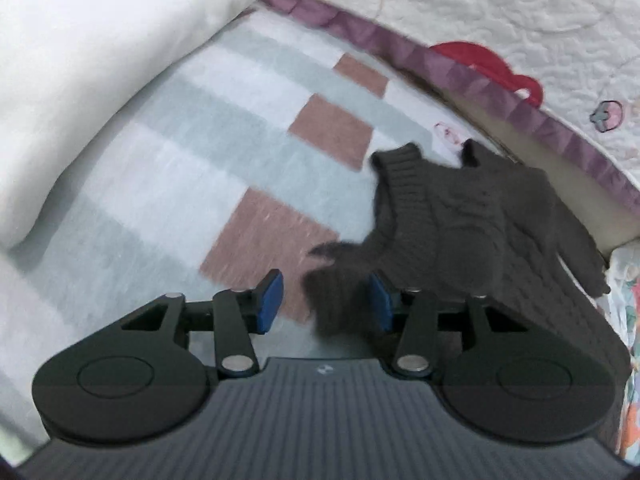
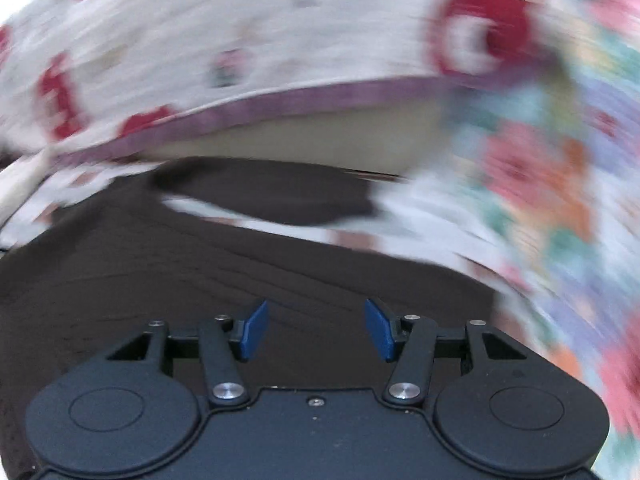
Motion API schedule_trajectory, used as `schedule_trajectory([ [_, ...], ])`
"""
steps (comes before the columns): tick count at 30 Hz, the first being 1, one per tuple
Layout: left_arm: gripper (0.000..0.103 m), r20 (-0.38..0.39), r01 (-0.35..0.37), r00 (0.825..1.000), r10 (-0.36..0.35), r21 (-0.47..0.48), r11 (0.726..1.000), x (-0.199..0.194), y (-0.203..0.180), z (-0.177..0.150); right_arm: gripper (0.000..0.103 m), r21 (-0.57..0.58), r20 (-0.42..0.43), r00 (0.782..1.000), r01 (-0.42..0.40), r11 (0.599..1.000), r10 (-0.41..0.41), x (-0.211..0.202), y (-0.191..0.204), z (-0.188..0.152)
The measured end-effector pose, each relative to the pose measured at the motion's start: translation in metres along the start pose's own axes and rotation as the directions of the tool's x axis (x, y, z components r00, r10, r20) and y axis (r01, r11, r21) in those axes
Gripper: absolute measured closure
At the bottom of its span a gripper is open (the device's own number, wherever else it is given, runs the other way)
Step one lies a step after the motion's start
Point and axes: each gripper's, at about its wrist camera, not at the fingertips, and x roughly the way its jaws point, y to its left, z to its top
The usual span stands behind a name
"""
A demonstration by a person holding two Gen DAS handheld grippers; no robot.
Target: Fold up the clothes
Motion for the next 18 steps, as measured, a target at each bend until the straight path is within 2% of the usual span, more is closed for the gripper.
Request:
schedule_trajectory([
  [2,0.041,-0.006,0.031,1.000,-0.031,-0.023,0.999,0.004,0.000,0.002,0.044,-0.080,-0.009,0.999,-0.045,0.996,0.045,0.027,0.018,0.013],
  [4,0.031,-0.027,0.083,0.996,-0.085,-0.062,0.995,0.009,0.002,0.006,0.044,-0.096,-0.014,0.997,-0.080,0.992,0.079,0.053,0.030,0.023],
  [5,0.031,-0.037,0.098,0.994,-0.100,-0.069,0.993,0.011,0.001,0.008,0.044,-0.085,-0.017,0.995,-0.100,0.991,0.098,0.066,0.033,0.027],
  [8,0.033,-0.069,0.073,0.995,-0.073,-0.009,0.997,0.018,-0.011,0.012,0.044,-0.032,-0.027,0.991,-0.132,0.991,0.131,0.101,0.038,0.036],
  [9,0.055,-0.091,0.045,0.995,-0.041,0.046,0.998,0.020,-0.017,0.013,0.044,-0.021,-0.034,0.990,-0.134,0.991,0.133,0.111,0.040,0.038],
  [10,0.092,-0.110,0.018,0.994,-0.007,0.102,0.995,0.023,-0.023,0.013,0.044,-0.018,-0.040,0.990,-0.134,0.991,0.133,0.119,0.041,0.040],
  [12,0.092,-0.121,-0.005,0.992,0.028,0.184,0.983,0.022,-0.032,0.019,0.044,-0.027,-0.059,0.989,-0.134,0.991,0.132,0.136,0.045,0.042],
  [14,0.092,-0.064,-0.049,0.996,0.064,0.206,0.977,0.011,-0.034,0.033,0.044,-0.048,-0.082,0.988,-0.134,0.990,0.130,0.147,0.046,0.043],
  [16,0.092,0.031,-0.102,0.995,0.098,0.189,0.977,-0.005,-0.029,0.051,0.044,-0.060,-0.097,0.987,-0.131,0.990,0.125,0.152,0.045,0.042],
  [17,0.093,0.056,-0.106,0.993,0.099,0.147,0.983,-0.012,-0.025,0.059,0.044,-0.063,-0.099,0.987,-0.130,0.990,0.123,0.153,0.043,0.042],
  [18,0.099,0.080,-0.120,0.991,0.111,0.114,0.986,-0.017,-0.021,0.065,0.044,-0.066,-0.101,0.987,-0.129,0.990,0.122,0.154,0.042,0.041],
])
